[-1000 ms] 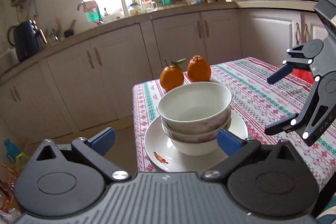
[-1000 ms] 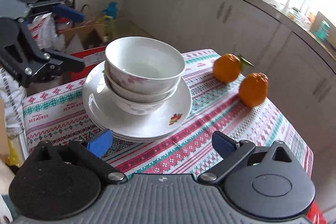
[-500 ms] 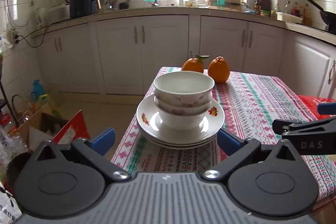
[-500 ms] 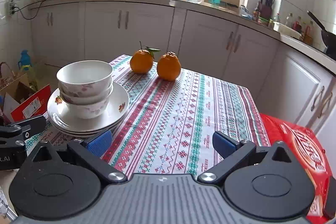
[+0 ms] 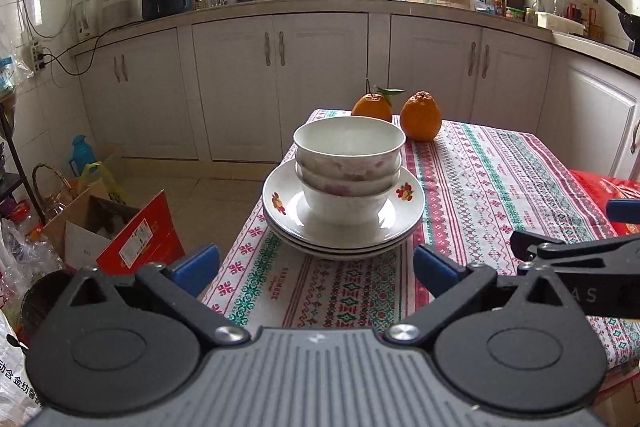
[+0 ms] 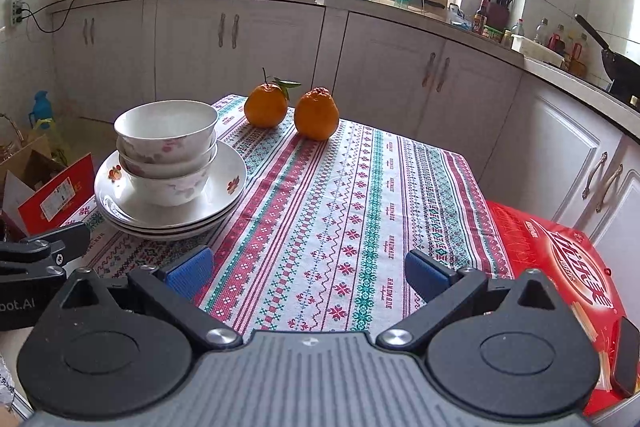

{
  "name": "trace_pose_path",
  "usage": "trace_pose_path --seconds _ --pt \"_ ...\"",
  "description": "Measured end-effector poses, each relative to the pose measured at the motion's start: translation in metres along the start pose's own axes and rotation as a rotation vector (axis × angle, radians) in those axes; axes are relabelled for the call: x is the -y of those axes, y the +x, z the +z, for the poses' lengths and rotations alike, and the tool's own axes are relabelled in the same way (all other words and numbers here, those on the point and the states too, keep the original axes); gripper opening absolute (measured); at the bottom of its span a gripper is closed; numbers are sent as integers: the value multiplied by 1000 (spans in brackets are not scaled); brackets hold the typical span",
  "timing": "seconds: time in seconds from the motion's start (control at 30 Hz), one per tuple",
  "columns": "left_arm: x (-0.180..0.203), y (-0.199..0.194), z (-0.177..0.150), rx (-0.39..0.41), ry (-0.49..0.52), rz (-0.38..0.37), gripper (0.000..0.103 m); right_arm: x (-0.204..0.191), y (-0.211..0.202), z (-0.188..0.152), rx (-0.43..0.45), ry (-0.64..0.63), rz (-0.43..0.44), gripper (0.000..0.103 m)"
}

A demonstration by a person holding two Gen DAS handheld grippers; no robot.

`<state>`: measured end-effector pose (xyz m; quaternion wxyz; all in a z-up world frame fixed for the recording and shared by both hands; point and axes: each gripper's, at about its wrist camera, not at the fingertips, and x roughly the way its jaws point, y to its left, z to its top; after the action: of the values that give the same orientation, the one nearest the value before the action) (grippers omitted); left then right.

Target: Organize plates and bowls

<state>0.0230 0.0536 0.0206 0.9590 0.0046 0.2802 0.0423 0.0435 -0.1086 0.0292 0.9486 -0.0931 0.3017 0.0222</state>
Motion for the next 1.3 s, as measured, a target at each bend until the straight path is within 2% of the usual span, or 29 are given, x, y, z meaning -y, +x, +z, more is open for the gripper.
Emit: trace_pose_path --seconds 0.57,1.3 --pt "-1 5 -2 -27 -35 3 102 -1 1 0 -3 -6 -16 103" --pt "2 0 -1 -15 -36 13 102 2 -1 0 3 15 -12 103"
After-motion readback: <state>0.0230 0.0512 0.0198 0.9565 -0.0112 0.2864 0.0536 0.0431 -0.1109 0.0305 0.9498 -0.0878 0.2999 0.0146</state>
